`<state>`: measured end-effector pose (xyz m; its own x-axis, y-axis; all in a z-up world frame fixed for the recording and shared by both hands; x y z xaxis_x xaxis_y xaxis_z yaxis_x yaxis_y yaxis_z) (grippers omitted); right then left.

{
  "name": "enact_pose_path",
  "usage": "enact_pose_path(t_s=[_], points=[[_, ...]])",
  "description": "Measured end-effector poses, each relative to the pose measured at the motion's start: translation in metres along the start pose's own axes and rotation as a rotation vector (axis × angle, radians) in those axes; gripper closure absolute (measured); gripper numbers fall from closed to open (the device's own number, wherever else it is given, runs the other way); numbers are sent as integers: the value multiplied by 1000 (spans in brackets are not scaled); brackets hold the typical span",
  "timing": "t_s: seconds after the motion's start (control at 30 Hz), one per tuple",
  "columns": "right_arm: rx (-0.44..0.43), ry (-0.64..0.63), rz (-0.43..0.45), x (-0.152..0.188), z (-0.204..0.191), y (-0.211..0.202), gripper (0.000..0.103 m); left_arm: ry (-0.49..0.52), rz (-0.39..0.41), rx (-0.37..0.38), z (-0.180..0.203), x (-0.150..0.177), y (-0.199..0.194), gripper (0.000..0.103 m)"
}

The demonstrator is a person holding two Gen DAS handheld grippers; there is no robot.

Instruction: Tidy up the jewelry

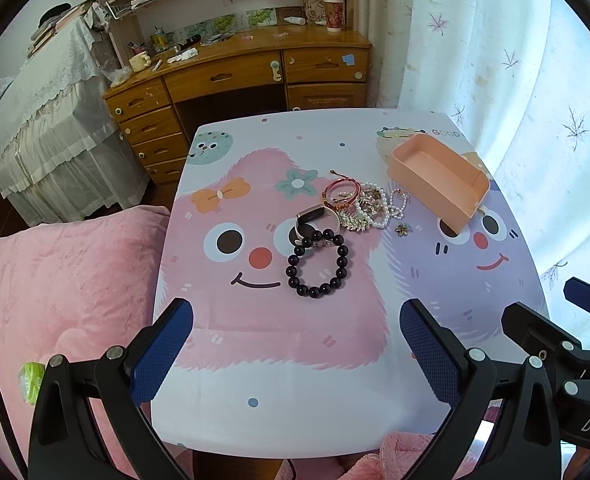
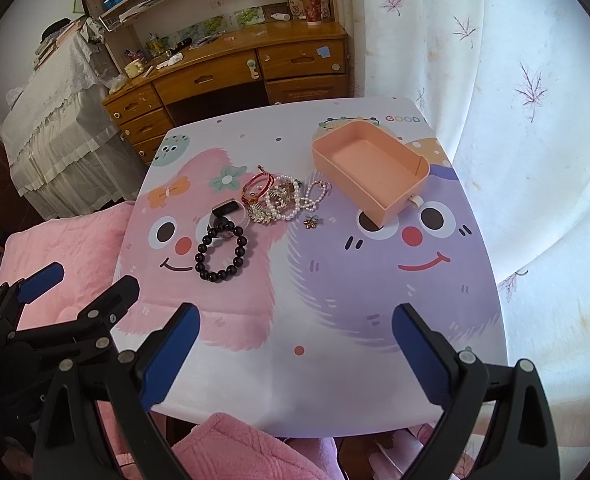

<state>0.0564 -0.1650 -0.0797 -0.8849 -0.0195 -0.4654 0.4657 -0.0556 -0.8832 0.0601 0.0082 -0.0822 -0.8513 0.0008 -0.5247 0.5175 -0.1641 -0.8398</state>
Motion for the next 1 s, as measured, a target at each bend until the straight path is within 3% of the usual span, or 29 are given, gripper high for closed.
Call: enact_pose_path(t_s=[0.7, 1.0], points=[[-16, 26, 18, 2, -5, -9, 5, 20, 14, -5, -11, -7, 1, 1], [4, 63, 83, 6, -19, -14, 5, 62, 27, 15, -13, 4, -2, 1]])
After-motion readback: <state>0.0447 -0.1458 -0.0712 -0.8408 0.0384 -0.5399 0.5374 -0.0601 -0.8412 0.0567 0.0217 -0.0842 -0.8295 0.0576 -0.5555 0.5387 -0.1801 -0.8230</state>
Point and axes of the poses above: each gripper's, at about its wrist camera, not at the fingertips, and y roughly the way its jaws point, z to its right, x to its underside, the point moved 10 cm from there along y, roughly the way its jaws point, and after that the axes turned 13 degrees about x, right-handed, at the moved point
